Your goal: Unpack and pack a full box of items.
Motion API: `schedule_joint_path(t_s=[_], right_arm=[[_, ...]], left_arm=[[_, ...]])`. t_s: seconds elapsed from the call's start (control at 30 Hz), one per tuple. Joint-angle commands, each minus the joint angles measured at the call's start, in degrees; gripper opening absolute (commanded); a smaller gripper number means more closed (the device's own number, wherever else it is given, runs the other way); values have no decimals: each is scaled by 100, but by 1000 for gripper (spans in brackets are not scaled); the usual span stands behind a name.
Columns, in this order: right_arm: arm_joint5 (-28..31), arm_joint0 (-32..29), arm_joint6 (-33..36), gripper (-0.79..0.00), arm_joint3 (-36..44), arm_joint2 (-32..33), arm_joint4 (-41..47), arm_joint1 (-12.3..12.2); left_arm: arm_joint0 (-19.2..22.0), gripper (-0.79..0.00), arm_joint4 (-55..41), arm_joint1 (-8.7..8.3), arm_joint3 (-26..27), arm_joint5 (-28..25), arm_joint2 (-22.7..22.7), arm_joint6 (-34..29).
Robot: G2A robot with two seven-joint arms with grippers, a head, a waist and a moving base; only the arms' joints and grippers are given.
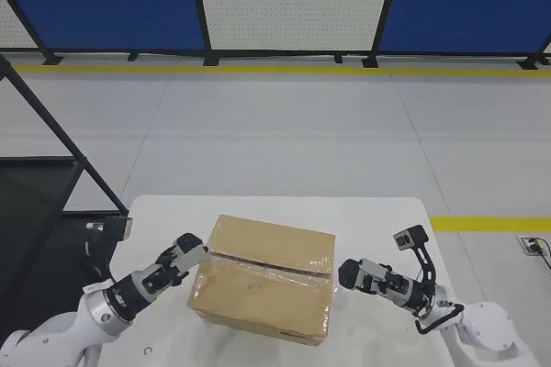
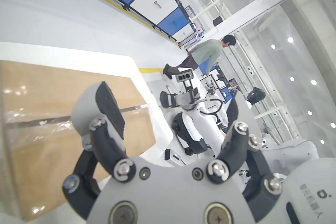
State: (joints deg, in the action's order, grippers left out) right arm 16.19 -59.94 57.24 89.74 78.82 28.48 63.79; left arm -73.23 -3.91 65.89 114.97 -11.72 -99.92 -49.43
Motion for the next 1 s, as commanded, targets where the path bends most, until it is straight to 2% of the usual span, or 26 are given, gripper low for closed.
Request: schedule_joint_path(t_s=[0.0,0.1,0.4,0.5,0.67,0.97], right_arm=[[-56,266,-9,0,-170,-193,92,37],[-141,626,-25,0,-514,-451,246,96],[-187,682,-81,0,-567,-506,215,107],[-399,678,-131,0,-383,-677,52,122],[-612,874,-2,0,-382,-999,-78,165],[-920,1194,-141,0,-725,-1448,-440,246]], left_arm=[[-255,0,-114,-38,-219,-293,-404,-205],[-588,0,-516,-81,-492,-455,-830,-489],[-597,0,-528,-80,-495,-437,-819,-470],[-600,0,-809,-80,-502,-232,-680,-420],[-375,0,-990,-108,-542,103,-409,-472],[-121,0,-720,-149,-730,232,94,-450]])
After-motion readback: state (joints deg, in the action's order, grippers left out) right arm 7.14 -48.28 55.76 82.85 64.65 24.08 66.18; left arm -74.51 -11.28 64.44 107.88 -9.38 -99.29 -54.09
